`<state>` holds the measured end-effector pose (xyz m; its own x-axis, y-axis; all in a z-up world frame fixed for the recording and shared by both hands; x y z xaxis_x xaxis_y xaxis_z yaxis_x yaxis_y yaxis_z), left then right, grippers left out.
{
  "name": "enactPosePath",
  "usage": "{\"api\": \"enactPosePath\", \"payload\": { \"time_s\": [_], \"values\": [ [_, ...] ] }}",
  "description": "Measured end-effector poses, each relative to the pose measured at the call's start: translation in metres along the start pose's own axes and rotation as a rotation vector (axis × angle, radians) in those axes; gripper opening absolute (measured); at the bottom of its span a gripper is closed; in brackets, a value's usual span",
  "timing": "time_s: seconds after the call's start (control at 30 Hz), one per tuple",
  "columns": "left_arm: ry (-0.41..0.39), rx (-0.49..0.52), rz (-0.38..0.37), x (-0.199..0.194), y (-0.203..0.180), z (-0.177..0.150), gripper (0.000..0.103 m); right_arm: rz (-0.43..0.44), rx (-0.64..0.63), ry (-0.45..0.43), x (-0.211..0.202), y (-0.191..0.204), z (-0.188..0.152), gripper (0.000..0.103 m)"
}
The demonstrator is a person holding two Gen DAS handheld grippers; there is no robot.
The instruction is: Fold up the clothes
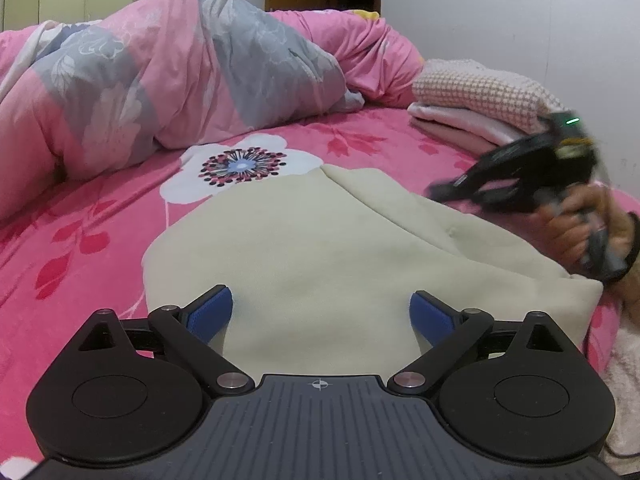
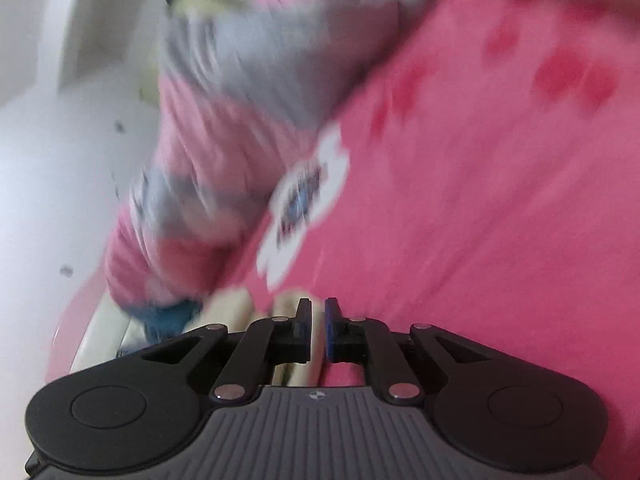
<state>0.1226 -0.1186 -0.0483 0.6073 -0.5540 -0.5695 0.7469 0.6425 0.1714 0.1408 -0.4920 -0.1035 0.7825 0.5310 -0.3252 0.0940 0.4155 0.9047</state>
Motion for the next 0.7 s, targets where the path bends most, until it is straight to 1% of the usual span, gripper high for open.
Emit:
{"api": "enactPosePath", "payload": {
  "time_s": [0.03, 0.07, 0.1, 0.13, 0.17, 0.23, 0.3, 0.33, 0.4, 0.43, 0.5, 0.6, 0.67, 0.7],
  "values": [
    [0.0, -0.001, 0.0, 0.0, 0.0, 0.0, 0.097, 0.035, -0.006, -0.025, -0.016, 0.002, -0.002, 0.012],
    [0.0, -0.002, -0.001, 0.0, 0.0, 0.0, 0.097, 0.08, 0.006, -0.024, -0.029, 0.002, -0.009, 0.02],
    [0.0, -0.004, -0.002, 0.0, 0.001, 0.0, 0.097, 0.126, 0.019, -0.021, -0.041, 0.001, -0.017, 0.031],
    [0.0, -0.005, -0.004, 0.0, 0.001, 0.0, 0.097, 0.136, 0.005, -0.01, -0.049, 0.002, -0.031, 0.037],
    [-0.001, -0.006, -0.005, 0.0, 0.001, -0.001, 0.097, 0.143, -0.012, 0.001, -0.056, 0.004, -0.045, 0.04],
    [-0.001, -0.008, -0.008, 0.0, 0.002, -0.001, 0.097, 0.131, -0.044, 0.026, -0.06, 0.006, -0.073, 0.04],
    [-0.001, -0.011, -0.008, 0.0, 0.002, 0.0, 0.097, 0.112, -0.046, 0.037, -0.064, 0.002, -0.092, 0.04],
    [-0.002, -0.012, -0.008, 0.0, 0.002, 0.0, 0.097, 0.102, -0.042, 0.033, -0.065, 0.0, -0.098, 0.039],
    [-0.001, -0.015, -0.004, -0.001, 0.002, 0.0, 0.097, 0.085, -0.044, 0.03, -0.07, -0.004, -0.103, 0.032],
    [-0.001, -0.018, 0.0, -0.001, 0.002, 0.0, 0.097, 0.093, -0.044, 0.035, -0.072, -0.006, -0.104, 0.031],
    [-0.004, -0.033, 0.006, -0.004, 0.003, 0.0, 0.097, 0.103, -0.055, 0.048, -0.074, -0.005, -0.105, 0.011],
    [-0.015, -0.072, 0.012, -0.012, 0.007, -0.002, 0.096, 0.036, -0.099, 0.038, -0.07, -0.001, -0.111, 0.01],
    [-0.024, -0.097, 0.017, -0.018, 0.01, -0.005, 0.096, 0.012, -0.099, -0.009, -0.077, 0.003, -0.112, 0.01],
    [-0.028, -0.112, 0.023, -0.021, 0.012, -0.007, 0.096, 0.026, -0.085, -0.013, -0.08, 0.006, -0.114, 0.011]
  ]
}}
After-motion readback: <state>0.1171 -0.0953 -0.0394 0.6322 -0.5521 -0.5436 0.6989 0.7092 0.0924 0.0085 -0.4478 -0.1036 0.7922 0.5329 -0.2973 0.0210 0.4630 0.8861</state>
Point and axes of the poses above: each gripper's, at about its wrist camera, not at the fingertips, and x roughly the way its jaws point, y to its left, z to its top, the point moved 2 cm from there along x, roughly the way its jaws point, and after that the axes turned 12 degrees about x, right-handed, at the moved point
